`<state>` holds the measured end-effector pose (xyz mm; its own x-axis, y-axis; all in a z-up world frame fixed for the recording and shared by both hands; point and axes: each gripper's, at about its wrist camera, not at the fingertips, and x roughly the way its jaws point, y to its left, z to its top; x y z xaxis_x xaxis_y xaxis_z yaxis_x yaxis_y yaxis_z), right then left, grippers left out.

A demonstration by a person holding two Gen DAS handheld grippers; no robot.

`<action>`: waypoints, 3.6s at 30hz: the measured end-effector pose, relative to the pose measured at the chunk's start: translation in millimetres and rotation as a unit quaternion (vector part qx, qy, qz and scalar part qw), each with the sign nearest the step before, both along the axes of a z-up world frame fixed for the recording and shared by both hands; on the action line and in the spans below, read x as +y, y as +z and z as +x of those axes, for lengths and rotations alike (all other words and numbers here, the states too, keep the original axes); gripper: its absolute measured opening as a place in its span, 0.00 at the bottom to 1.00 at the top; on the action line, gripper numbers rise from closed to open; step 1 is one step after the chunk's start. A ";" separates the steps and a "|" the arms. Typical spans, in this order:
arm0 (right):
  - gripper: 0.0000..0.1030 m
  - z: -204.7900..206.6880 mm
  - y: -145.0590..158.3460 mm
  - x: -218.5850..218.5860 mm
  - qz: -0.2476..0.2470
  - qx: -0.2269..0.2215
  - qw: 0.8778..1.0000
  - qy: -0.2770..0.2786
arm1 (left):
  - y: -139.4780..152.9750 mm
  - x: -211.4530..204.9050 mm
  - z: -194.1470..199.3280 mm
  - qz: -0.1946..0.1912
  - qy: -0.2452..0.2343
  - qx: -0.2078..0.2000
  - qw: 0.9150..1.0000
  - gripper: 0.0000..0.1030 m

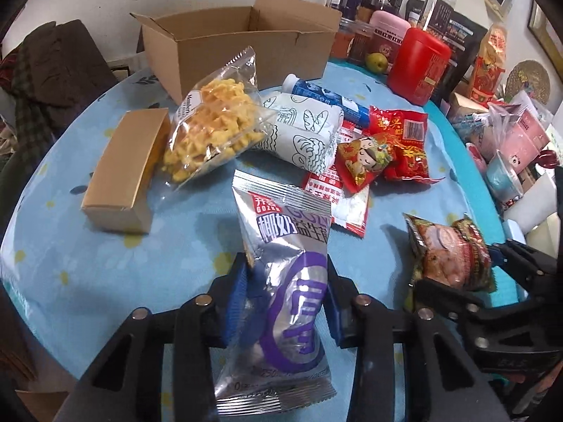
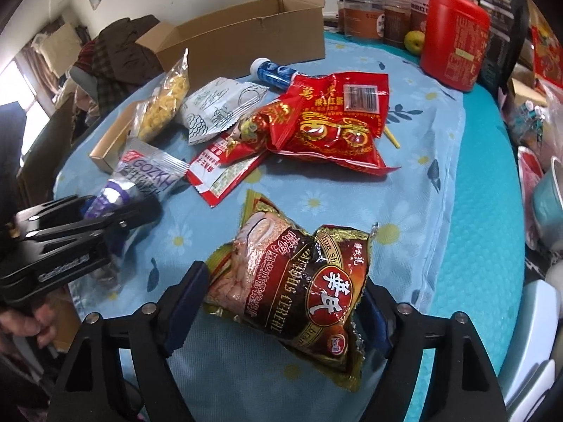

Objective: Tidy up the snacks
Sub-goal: 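Grasp the silver-purple GOZI bag with the left tool while the right tool grasps the brown-red bag, then carry both held bags up and over the open cardboard box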

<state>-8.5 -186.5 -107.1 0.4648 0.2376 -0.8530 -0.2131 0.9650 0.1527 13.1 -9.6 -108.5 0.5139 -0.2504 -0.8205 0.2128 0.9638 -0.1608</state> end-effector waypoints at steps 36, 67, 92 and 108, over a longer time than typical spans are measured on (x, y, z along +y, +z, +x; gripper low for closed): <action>0.32 -8.1 98.2 -4.8 0.086 -0.138 0.986 0.047 | 83.1 11.4 -12.3 -0.049 0.026 -0.108 0.993 0.38; 0.32 163.5 191.9 26.1 0.090 -0.231 0.965 0.082 | 172.0 23.0 167.4 -0.013 0.019 -0.189 0.982 0.38; 0.32 325.4 140.3 67.6 0.094 -0.162 0.977 0.106 | 109.4 33.3 328.8 0.036 0.046 -0.116 0.992 0.38; 0.33 360.5 82.8 83.7 0.047 -0.069 0.992 0.099 | 50.5 33.7 362.8 0.107 0.046 0.015 0.993 0.38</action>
